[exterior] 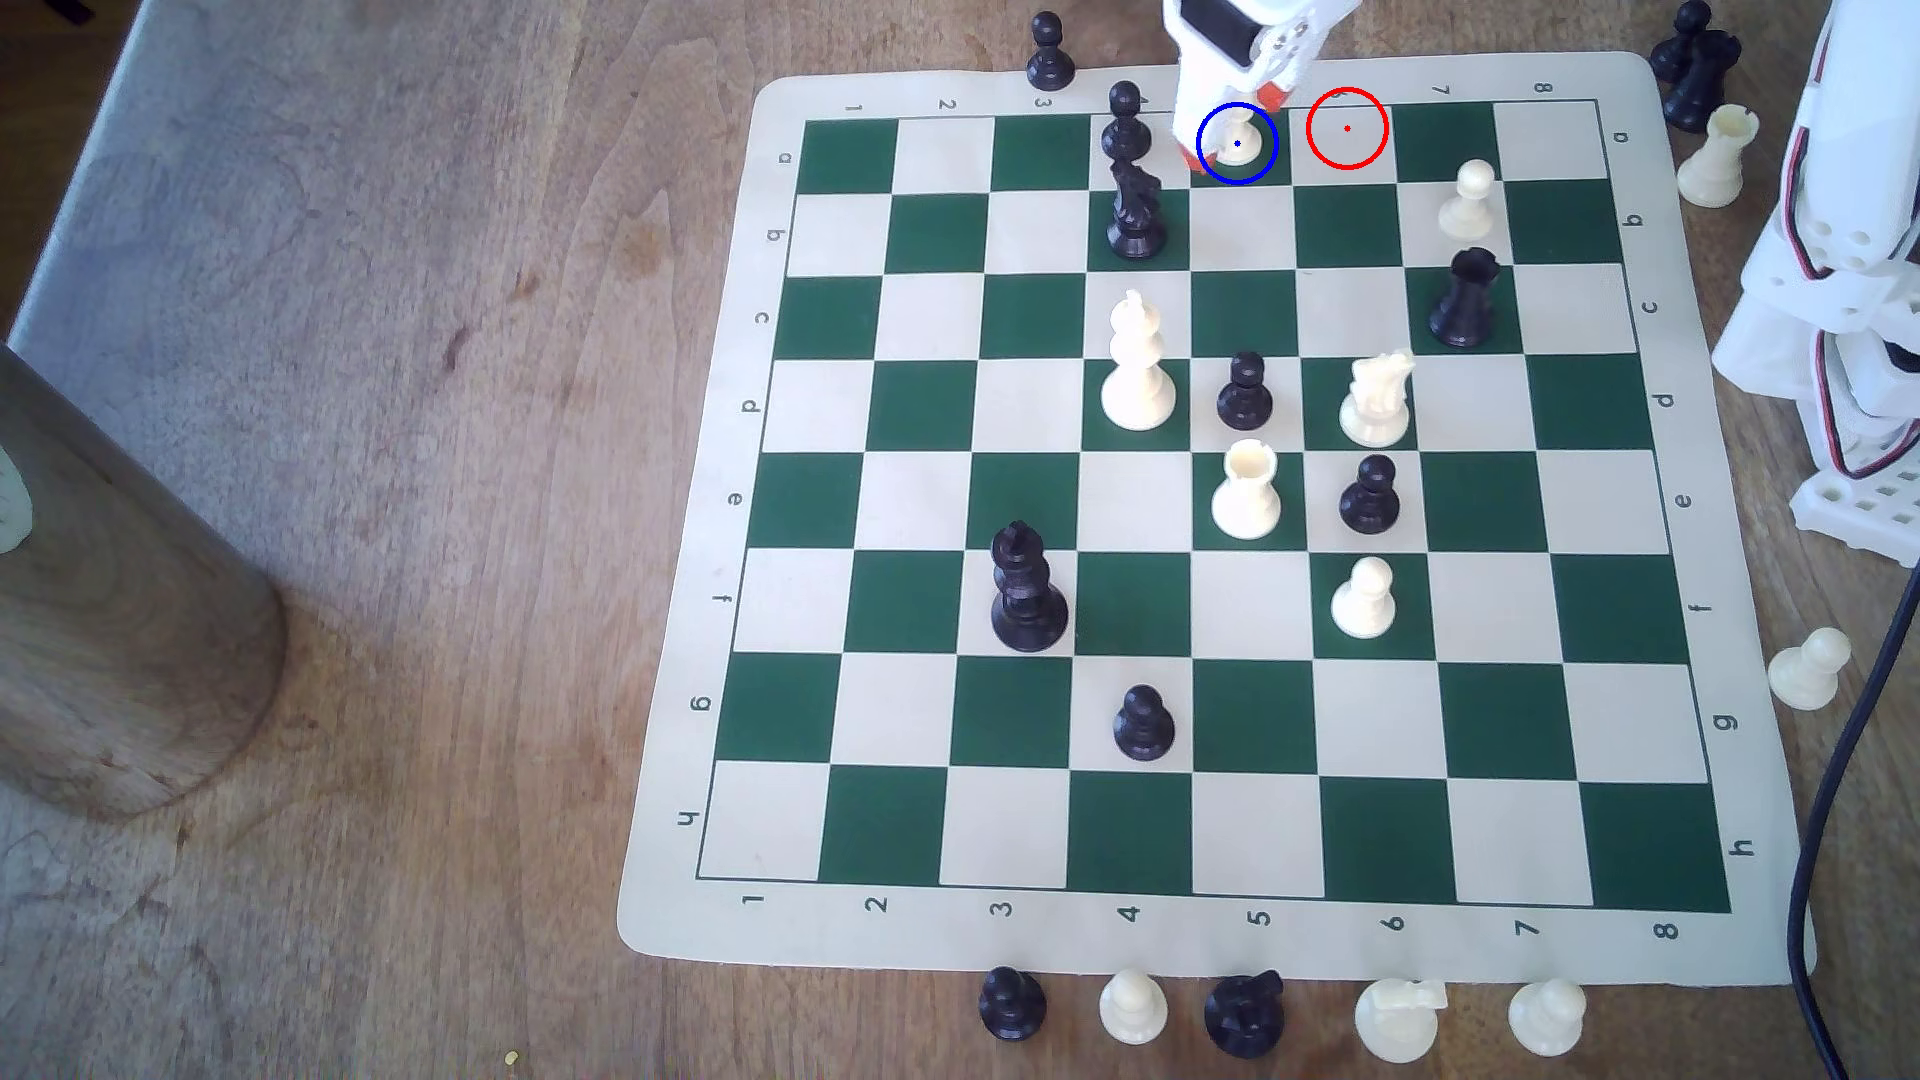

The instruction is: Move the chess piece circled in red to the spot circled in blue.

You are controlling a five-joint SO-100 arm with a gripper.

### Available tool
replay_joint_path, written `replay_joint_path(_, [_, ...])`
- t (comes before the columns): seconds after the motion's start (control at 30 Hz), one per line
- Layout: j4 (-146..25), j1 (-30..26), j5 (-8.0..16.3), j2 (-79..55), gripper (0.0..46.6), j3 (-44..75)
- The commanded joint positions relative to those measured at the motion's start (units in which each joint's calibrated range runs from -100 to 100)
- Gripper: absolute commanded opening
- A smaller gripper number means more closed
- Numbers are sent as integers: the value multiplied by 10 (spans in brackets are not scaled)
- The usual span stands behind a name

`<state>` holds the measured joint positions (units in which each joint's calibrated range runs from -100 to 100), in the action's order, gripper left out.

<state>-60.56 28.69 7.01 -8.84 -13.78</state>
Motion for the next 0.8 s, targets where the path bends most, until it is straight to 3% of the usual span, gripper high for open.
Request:
replay_joint_path(0.0, [-16, 3, -3, 74, 177, -3])
replay_joint_path(0.47, [-137, -32, -26, 464, 147, -306])
replay_joint_path(0.6, [-205, -86, -24, 593, 117, -361])
replay_joint_path(0.67, [-251, -134, -13, 668, 72, -370])
replay_joint_path(0.77, [-286, -169, -2, 722, 56, -370])
